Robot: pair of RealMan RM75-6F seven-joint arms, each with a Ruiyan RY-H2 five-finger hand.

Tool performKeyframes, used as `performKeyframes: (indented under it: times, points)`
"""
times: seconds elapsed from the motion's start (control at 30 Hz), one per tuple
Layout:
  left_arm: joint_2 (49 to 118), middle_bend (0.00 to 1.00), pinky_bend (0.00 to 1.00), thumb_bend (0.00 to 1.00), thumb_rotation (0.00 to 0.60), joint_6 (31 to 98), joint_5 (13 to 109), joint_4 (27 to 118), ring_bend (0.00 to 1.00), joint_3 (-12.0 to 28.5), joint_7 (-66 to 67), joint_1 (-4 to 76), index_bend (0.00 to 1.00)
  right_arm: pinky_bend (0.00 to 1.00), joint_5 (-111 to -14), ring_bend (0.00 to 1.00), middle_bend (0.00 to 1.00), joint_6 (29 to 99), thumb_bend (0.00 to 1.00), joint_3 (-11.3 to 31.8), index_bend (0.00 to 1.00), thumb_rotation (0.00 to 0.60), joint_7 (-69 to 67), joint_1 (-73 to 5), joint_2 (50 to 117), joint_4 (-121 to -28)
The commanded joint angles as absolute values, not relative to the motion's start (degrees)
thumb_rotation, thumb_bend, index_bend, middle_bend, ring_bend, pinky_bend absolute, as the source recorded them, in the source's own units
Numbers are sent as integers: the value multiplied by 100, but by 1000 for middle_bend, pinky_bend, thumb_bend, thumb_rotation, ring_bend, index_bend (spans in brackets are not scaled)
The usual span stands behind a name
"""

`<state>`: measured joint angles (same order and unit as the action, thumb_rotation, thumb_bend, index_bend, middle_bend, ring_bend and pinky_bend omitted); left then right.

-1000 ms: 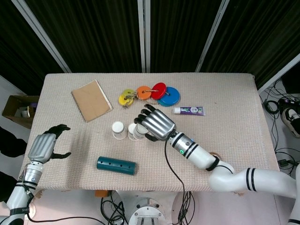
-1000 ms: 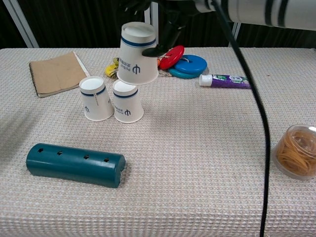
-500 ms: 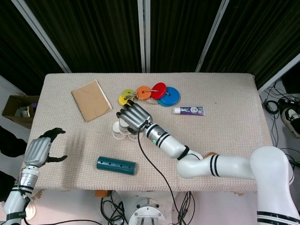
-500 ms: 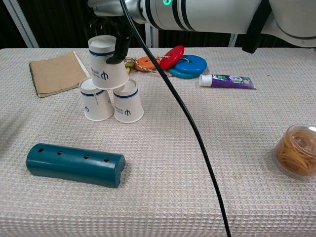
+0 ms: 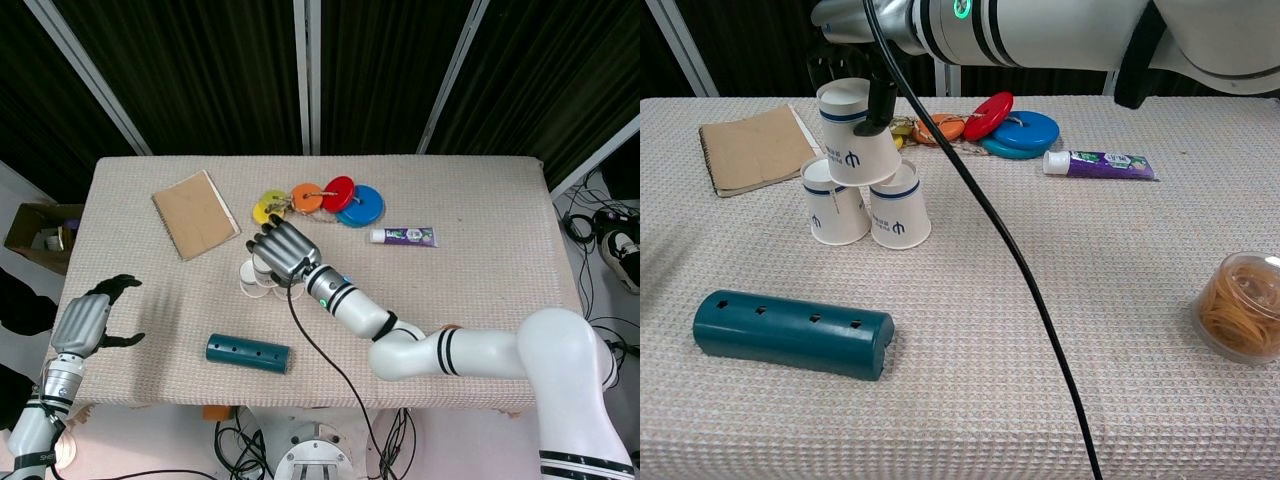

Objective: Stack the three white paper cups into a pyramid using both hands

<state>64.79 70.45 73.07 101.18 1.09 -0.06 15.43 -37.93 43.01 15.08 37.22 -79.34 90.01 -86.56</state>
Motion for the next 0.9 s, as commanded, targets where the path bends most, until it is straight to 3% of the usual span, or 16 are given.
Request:
performKeyframes:
  times: [0.03,0.33,0.9]
  points:
    - [6472,163,324,20,600,7045,7305,10125,177,121,-3,1532,228,187,-3757,204,401,4318,340,1479,460,600,3718,-7977,8999,-8659]
    - [6460,163,324,20,600,7039,7323,10142,177,140,-13,1479,228,185,-3640,201,368,4354,341,1365,381,600,3734,-8135,9013,-8631]
    - [6417,163,323,20,600,7082,7400,10164,177,184,-9,1404,228,136,-3605,152,228,4469,341,1215,117,600,3615,-8165,8771,-8954]
